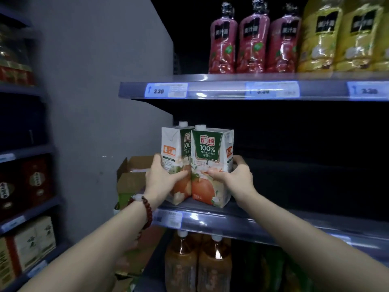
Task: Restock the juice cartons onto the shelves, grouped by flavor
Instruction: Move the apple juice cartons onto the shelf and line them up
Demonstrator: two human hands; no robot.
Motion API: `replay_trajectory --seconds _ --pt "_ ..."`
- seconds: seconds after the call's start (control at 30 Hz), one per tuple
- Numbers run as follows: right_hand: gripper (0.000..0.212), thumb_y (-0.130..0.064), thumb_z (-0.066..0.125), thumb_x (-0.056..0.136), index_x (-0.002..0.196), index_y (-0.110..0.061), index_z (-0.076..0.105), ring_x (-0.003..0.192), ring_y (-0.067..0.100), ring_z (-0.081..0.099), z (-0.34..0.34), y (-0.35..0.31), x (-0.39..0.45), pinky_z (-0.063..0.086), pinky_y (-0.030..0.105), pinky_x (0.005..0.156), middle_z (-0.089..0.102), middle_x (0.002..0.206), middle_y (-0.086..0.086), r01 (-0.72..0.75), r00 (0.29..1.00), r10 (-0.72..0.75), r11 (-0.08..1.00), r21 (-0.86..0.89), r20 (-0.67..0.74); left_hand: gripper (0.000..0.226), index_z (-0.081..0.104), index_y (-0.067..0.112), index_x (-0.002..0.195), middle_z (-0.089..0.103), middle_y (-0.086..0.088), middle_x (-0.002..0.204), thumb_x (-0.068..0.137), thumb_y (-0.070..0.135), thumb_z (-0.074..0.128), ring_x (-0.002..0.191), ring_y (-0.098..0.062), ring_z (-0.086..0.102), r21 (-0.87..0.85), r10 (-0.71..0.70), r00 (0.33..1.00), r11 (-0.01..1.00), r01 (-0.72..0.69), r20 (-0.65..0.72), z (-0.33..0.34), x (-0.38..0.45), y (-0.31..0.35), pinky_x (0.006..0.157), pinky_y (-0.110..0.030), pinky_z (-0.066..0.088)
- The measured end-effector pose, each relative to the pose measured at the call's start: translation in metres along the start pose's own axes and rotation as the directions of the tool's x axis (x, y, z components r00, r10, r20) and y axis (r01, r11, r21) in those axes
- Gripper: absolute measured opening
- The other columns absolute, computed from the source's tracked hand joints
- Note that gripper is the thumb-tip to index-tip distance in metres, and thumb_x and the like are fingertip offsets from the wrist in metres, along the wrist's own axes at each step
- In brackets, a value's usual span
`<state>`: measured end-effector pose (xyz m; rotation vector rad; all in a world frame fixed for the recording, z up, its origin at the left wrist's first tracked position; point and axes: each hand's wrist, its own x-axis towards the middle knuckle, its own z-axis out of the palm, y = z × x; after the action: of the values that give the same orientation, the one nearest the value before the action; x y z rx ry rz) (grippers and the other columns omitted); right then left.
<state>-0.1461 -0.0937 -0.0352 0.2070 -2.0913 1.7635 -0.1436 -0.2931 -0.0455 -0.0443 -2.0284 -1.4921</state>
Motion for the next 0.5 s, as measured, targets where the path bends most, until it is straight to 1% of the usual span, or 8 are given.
replay_trajectory --seconds 0.03,0.07,0.1,0.13,0.27,0.37,0.43,0.5 --pt "0.062 -0.022 0.091 0.060 0.111 -0.020 0.056 0.094 0.019 0.069 -0.013 0.001 0.000 0.059 0.042 0.081 0.071 0.104 0.001 0.013 1.000 -0.013 1.000 -0.010 0.007 0.051 0.051 0.025 0.099 0.065 0.013 0.095 0.063 0.025 0.088 0.086 0.001 0.061 -0.037 -0.002 1.000 0.999 0.003 0.027 0.006 -0.003 0.002 0.068 -0.020 0.055" --pt "0.062 -0.022 0.091 0.059 0.110 -0.021 0.056 0.093 0.019 0.069 -0.025 0.001 -0.001 0.060 0.041 0.080 0.070 0.104 0.000 0.027 1.000 -0.027 0.999 -0.022 0.004 0.052 0.051 0.025 0.101 0.066 0.011 0.099 0.064 0.024 0.088 0.091 -0.005 0.063 -0.070 -0.004 0.999 0.998 0.007 0.052 0.012 -0.006 0.004 0.077 -0.030 0.057" --pt "0.062 -0.022 0.091 0.058 0.110 -0.022 0.056 0.094 0.018 0.069 -0.038 0.001 -0.002 0.060 0.040 0.079 0.070 0.103 -0.001 0.042 0.999 -0.042 0.999 -0.032 -0.005 0.052 0.051 0.026 0.102 0.066 0.009 0.103 0.064 0.023 0.087 0.096 -0.010 0.064 -0.091 0.001 0.997 0.996 0.006 0.073 0.020 -0.010 0.008 0.082 -0.036 0.057" --pt "0.061 -0.021 0.091 0.058 0.109 -0.023 0.057 0.094 0.017 0.068 -0.051 0.001 -0.002 0.060 0.039 0.079 0.070 0.102 -0.003 0.058 0.998 -0.058 0.998 -0.037 -0.015 0.054 0.050 0.027 0.103 0.065 0.009 0.104 0.064 0.023 0.087 0.099 -0.013 0.064 -0.103 0.011 0.996 0.995 -0.001 0.091 0.028 -0.013 0.012 0.084 -0.040 0.056" --pt "0.063 -0.020 0.091 0.058 0.112 -0.022 0.057 0.095 0.015 0.068 -0.103 0.002 -0.004 0.058 0.039 0.084 0.070 0.103 -0.003 0.089 0.995 -0.091 0.995 -0.036 -0.043 0.060 0.048 0.030 0.109 0.061 0.016 0.102 0.064 0.025 0.087 0.101 -0.014 0.062 -0.154 0.040 0.989 0.988 -0.018 0.145 0.066 -0.027 0.034 0.089 -0.045 0.054" --pt "0.064 -0.021 0.091 0.058 0.113 -0.021 0.057 0.096 0.016 0.068 -0.142 0.004 -0.004 0.058 0.042 0.086 0.071 0.104 -0.002 0.111 0.992 -0.112 0.994 -0.026 -0.058 0.062 0.047 0.033 0.109 0.062 0.015 0.102 0.063 0.025 0.088 0.102 -0.015 0.062 -0.183 0.059 0.985 0.983 -0.029 0.159 0.097 -0.036 0.051 0.090 -0.046 0.054" --pt "0.066 -0.021 0.091 0.057 0.113 -0.020 0.057 0.096 0.016 0.069 -0.168 0.008 -0.005 0.058 0.042 0.087 0.071 0.104 -0.002 0.116 0.991 -0.117 0.993 -0.015 -0.068 0.062 0.048 0.033 0.109 0.064 0.013 0.104 0.063 0.026 0.088 0.101 -0.013 0.063 -0.207 0.070 0.982 0.978 -0.032 0.174 0.117 -0.045 0.061 0.087 -0.042 0.055" --pt "0.069 -0.022 0.092 0.055 0.115 -0.019 0.057 0.098 0.018 0.069 -0.195 0.012 -0.007 0.057 0.044 0.088 0.071 0.106 0.000 0.108 0.991 -0.108 0.994 -0.003 -0.075 0.060 0.050 0.038 0.104 0.066 0.013 0.103 0.059 0.030 0.089 0.099 -0.010 0.064 -0.220 0.080 0.979 0.975 -0.039 0.185 0.136 -0.055 0.069 0.081 -0.034 0.056"
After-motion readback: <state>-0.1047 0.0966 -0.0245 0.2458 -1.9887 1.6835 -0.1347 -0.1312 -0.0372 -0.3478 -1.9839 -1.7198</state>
